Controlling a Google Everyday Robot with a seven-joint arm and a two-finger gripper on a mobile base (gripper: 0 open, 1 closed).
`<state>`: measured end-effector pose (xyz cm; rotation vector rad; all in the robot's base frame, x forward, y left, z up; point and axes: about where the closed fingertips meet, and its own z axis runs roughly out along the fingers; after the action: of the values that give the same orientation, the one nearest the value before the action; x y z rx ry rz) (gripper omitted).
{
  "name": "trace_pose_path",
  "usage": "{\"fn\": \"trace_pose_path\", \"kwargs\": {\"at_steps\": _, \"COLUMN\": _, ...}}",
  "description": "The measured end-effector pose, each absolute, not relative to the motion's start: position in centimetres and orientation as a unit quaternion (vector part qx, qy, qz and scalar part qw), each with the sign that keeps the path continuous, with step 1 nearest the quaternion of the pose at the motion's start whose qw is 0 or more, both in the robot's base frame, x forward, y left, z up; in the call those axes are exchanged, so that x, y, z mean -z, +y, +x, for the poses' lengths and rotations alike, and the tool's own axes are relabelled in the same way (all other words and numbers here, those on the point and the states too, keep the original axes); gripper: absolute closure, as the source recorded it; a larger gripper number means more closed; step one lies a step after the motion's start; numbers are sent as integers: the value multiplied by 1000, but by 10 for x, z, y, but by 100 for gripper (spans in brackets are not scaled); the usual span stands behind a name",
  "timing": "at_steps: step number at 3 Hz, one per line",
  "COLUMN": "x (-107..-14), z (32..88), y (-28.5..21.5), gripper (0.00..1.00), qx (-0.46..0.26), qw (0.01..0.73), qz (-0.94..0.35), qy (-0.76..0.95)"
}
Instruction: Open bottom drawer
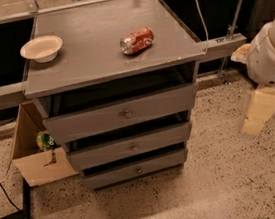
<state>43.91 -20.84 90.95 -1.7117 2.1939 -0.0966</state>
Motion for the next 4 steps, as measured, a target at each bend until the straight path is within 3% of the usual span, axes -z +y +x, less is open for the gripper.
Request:
{"fn": "trace_pose_path", "kwargs": {"at_steps": 2, "x": -797, "z": 463, "y": -198, "gripper": 0, "qx": 15, "qw": 193, "qz": -610, "qy": 768}}
{"fn": "trace_pose_path", "kwargs": {"at_steps": 4, "x": -760, "z": 466, "y": -202, "gripper": 0, "qx": 9, "qw": 176, "qz": -614, "qy": 770}}
